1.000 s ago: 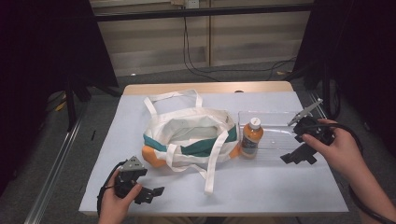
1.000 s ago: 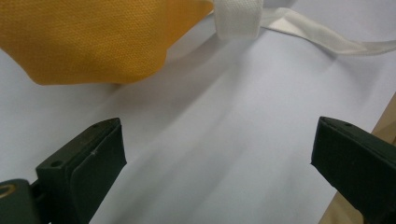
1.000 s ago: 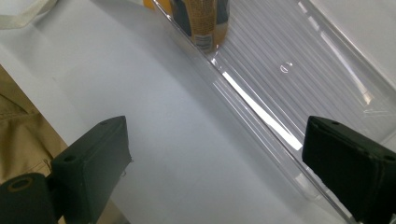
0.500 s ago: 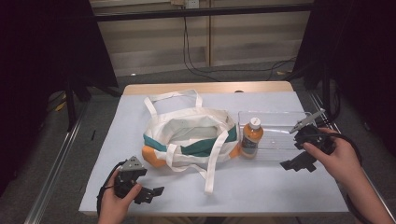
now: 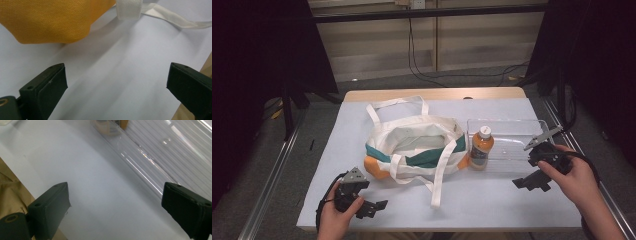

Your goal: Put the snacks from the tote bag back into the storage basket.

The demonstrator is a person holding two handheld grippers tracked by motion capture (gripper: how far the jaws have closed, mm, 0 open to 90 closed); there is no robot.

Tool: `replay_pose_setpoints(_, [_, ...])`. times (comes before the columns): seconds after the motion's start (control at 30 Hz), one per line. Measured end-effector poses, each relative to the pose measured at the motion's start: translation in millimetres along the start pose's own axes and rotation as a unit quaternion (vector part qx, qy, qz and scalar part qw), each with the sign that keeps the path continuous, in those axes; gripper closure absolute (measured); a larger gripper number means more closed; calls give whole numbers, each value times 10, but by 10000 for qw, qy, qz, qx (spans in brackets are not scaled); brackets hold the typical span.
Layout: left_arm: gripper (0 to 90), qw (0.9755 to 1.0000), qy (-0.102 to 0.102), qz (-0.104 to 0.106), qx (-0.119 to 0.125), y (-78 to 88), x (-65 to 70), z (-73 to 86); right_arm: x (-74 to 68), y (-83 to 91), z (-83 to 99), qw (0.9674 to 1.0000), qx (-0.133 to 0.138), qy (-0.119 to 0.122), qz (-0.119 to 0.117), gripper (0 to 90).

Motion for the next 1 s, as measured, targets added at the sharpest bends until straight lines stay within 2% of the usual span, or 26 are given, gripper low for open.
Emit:
replay_pose_setpoints(0.23, [28,10000,23,-10,23,6,2,7,-45,-39,39,10000,-13,48,41,78])
replay_pose_setpoints(0.27, [28,10000,-8,-23,-57,20,-5,12,-44,-52,44,10000,-20,76,46,78])
replay_pose_setpoints(0.6, [28,10000,-20,-33,-61,23,-10,14,-67,-178,78,9998,-130,117,-63,78])
replay_pose_setpoints(1.0, [28,10000,-71,8,-40,-12,2,-14,-62,-231,133,9998,-137,33,-122,78])
Point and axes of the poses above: each handheld gripper's, and its own axes: y roughly backward along the jaws, z roughly out of its underside, x roughly to its right, the point moved 3 cm from there along -y, roughly forward along the jaws, and after that the axes turned 11 degrees about -x, right-handed, at the moved point
